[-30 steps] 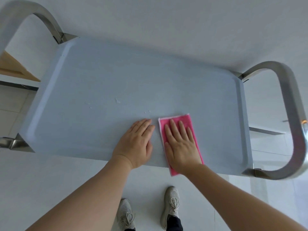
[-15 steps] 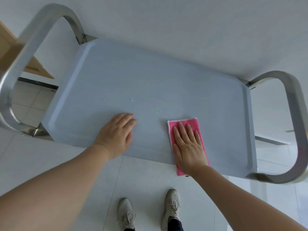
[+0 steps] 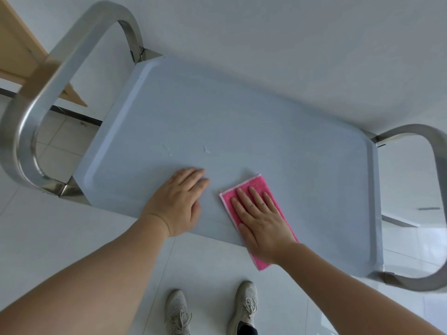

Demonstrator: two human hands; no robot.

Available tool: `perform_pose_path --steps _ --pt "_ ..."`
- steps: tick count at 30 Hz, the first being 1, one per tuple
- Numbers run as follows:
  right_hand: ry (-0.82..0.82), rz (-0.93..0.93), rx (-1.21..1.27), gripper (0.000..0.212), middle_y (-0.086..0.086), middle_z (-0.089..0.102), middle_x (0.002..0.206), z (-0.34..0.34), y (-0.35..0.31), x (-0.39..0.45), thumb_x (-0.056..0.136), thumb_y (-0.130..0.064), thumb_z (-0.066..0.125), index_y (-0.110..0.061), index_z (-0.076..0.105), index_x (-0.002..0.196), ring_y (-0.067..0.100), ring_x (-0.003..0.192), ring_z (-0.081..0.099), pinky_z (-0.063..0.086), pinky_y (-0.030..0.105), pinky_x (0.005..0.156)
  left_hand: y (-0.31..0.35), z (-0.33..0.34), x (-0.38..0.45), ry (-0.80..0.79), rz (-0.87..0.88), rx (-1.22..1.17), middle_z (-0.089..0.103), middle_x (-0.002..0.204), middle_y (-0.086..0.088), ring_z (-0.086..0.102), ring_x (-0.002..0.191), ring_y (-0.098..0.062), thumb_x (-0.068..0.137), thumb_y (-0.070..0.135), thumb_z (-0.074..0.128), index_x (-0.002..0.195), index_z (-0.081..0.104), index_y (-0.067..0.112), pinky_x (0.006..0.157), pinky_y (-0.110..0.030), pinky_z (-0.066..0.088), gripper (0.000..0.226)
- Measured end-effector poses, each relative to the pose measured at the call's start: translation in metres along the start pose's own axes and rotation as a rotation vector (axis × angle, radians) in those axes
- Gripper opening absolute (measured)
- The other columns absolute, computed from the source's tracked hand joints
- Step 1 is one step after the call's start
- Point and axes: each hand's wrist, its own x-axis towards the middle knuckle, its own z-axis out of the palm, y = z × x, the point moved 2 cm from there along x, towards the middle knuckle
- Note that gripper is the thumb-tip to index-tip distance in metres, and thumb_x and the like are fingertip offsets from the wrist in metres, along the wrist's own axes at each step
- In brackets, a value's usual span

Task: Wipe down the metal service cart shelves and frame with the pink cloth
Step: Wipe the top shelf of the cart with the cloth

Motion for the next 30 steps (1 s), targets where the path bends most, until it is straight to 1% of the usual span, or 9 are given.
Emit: perform_pose_path --steps 2,4,8,11,16,20,25,30 --pt "0.0 -0.052 -0.008 0.056 -0.002 0.009 0.154 -0.001 0.01 0.009 0.096 -0.042 0.02 -0.026 0.006 0.148 0.027 0.143 0.002 0.0 0.045 0.115 0.0 0.0 0.0 -0.001 0.003 -0.001 0.051 0.133 -0.019 0.046 0.124 -0.035 0.08 0.019 0.035 0.122 0.056 0.0 0.105 -0.048 0.036 0.051" --pt "0.0 -0.081 -0.013 0.056 -0.003 0.009 0.154 -0.002 0.022 0.021 0.096 -0.042 0.019 -0.028 0.003 0.147 0.026 0.143 0.0 0.0 0.045 0.115 0.001 0.001 0.0 -0.007 0.004 0.0 0.051 0.134 -0.018 0.045 0.125 -0.035 0.08 0.019 0.034 0.123 0.055 0.001 0.105 -0.048 0.035 0.052" --pt "0.034 -0.073 -0.036 0.057 0.003 0.023 0.154 -0.013 0.051 0.055 0.094 -0.042 0.022 -0.023 0.016 0.147 0.029 0.143 0.013 0.007 0.047 0.117 0.001 0.001 0.0 -0.01 0.003 0.013 0.05 0.135 -0.017 0.045 0.126 -0.033 0.08 0.019 0.033 0.124 0.055 0.002 0.107 -0.047 0.034 0.053" --pt "0.06 0.002 -0.054 0.058 0.005 0.024 0.154 -0.024 0.082 0.083 0.093 -0.043 0.019 -0.022 0.021 0.147 0.031 0.143 0.016 0.007 0.046 0.117 0.001 0.002 0.0 -0.012 0.003 0.015 0.05 0.136 -0.015 0.044 0.126 -0.032 0.079 0.019 0.033 0.125 0.054 0.003 0.107 -0.046 0.033 0.053" --pt "0.086 0.135 -0.033 0.062 0.001 0.014 0.157 -0.035 0.131 0.128 0.09 -0.047 0.01 -0.025 0.014 0.148 0.027 0.144 0.01 0.003 0.042 0.118 0.0 0.003 0.0 0.017 -0.014 -0.004 0.051 0.135 -0.015 0.047 0.124 -0.032 0.079 0.018 0.034 0.123 0.056 0.003 0.105 -0.047 0.036 0.051" --pt "0.112 0.282 0.029 0.06 0.001 0.005 0.158 -0.039 0.16 0.154 0.091 -0.046 0.014 -0.028 0.009 0.148 0.024 0.145 0.002 -0.002 0.04 0.118 0.0 0.003 -0.001 0.042 -0.029 -0.018 0.053 0.133 -0.014 0.048 0.123 -0.031 0.078 0.017 0.037 0.122 0.056 0.002 0.103 -0.046 0.038 0.05" --pt "0.141 0.405 0.053 0.057 0.004 0.003 0.158 -0.043 0.173 0.171 0.093 -0.044 0.019 -0.029 0.009 0.148 0.027 0.145 0.001 0.001 0.044 0.118 0.0 0.003 -0.001 0.042 -0.03 -0.015 0.052 0.134 -0.014 0.048 0.123 -0.032 0.077 0.016 0.037 0.122 0.056 0.001 0.102 -0.046 0.038 0.051" --pt "0.131 0.405 0.06 0.057 0.003 0.002 0.158 -0.043 0.169 0.171 0.095 -0.041 0.018 -0.027 0.006 0.148 0.026 0.145 0.0 0.002 0.044 0.118 -0.001 0.002 -0.001 0.046 -0.037 -0.017 0.053 0.134 -0.014 0.048 0.123 -0.031 0.076 0.017 0.036 0.122 0.057 0.003 0.103 -0.046 0.038 0.052"
